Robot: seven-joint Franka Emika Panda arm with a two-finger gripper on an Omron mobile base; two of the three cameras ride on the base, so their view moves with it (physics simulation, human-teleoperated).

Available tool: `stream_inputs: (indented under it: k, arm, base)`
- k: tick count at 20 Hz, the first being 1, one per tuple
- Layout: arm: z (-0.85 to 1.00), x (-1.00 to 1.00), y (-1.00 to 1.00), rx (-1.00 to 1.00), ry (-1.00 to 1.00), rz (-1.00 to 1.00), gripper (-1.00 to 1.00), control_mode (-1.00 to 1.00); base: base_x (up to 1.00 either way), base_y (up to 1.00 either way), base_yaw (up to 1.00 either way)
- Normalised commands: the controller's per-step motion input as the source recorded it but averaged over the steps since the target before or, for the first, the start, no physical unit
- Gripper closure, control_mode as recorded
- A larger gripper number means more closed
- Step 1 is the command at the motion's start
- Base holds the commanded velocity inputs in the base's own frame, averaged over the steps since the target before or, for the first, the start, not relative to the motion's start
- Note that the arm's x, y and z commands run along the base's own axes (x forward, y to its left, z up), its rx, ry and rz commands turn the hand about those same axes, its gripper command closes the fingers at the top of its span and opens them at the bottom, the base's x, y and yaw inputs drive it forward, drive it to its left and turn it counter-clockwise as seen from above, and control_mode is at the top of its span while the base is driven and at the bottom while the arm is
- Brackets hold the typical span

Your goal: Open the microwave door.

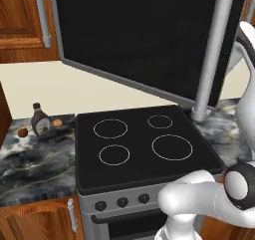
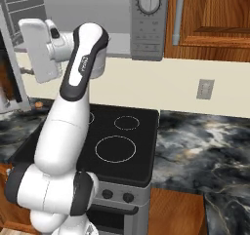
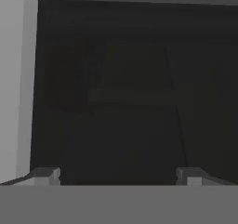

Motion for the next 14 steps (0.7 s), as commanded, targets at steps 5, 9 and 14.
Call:
stream_inputs:
  k: [5,9,14]
  arm:
    - [0.0,-0.88,0.85,0.05,-0.15,0.31,-1.0,-1.0]
    - [0.0,-0.7,0.98,0.04,-0.19,0.21,-1.0,-1.0]
    - [0.0,-0.22,1.0,0.01,-0.17,0.04,-1.0,-1.0]
  base:
    - [0.0,0.0,0.0]
    - [0.0,0.0,0.0]
    - [0.0,0.0,0.0]
